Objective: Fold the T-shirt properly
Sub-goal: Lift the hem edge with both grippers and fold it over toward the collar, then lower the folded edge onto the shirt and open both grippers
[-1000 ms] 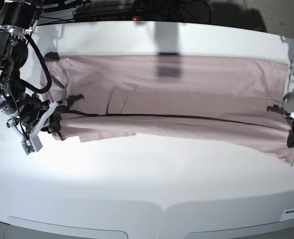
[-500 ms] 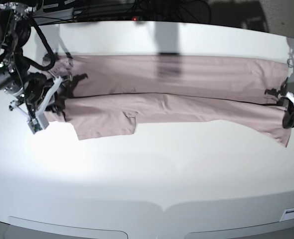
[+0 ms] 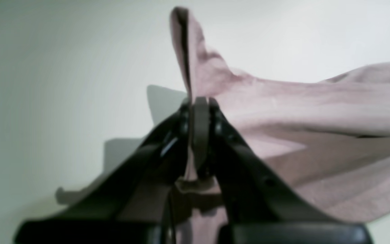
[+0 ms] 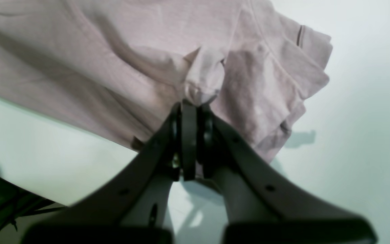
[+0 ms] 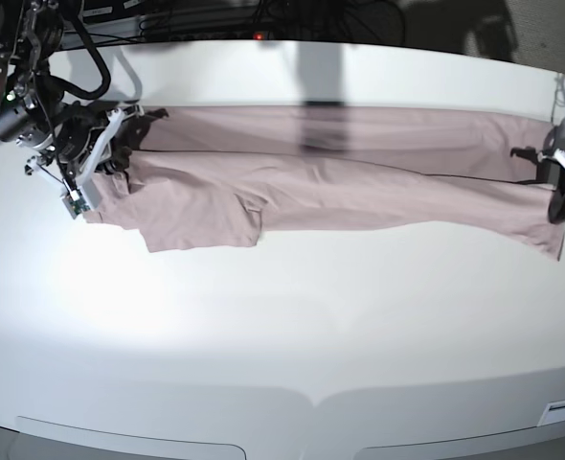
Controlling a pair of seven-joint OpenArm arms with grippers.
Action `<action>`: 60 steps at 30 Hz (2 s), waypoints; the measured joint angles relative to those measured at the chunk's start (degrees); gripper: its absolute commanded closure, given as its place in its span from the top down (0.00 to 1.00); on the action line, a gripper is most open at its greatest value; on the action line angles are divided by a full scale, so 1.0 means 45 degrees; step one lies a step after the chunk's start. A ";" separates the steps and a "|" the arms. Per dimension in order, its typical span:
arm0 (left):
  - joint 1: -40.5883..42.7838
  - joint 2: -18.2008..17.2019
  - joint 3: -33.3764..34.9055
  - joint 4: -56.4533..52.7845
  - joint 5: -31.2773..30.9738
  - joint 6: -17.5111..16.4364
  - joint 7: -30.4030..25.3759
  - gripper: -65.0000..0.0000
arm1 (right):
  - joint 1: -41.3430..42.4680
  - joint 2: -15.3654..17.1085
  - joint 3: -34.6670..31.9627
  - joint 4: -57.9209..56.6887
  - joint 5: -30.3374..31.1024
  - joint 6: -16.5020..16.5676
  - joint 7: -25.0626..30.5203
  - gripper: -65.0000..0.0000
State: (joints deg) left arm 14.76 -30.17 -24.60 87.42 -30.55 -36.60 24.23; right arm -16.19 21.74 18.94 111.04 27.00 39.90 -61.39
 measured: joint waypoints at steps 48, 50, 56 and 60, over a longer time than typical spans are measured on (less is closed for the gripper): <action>0.0000 0.0000 0.0000 0.0005 -0.0005 -0.0005 0.0000 0.00 | 0.0923 0.0000 -0.2613 -0.3113 -0.1627 -0.0403 0.4750 0.50; 0.0000 0.0000 0.0000 0.0005 -0.0010 -0.0005 0.0000 0.00 | 0.1520 -0.0029 -0.3259 -0.4634 -0.1948 -0.0427 0.4804 0.50; 0.0005 0.0005 0.0000 0.0005 0.0000 -0.0005 0.0000 0.00 | 0.2715 0.0005 -0.4007 -0.6941 -0.1729 -0.0335 0.5163 0.50; 0.0049 0.0005 0.0000 0.0005 0.0005 0.0000 0.0000 0.00 | 0.2764 0.0015 -0.4007 -0.6955 -0.1768 -0.0379 0.5081 0.50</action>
State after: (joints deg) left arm 14.98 -30.15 -24.60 87.44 -30.52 -36.60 24.23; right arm -3.75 21.80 0.91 79.75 19.05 38.19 -38.52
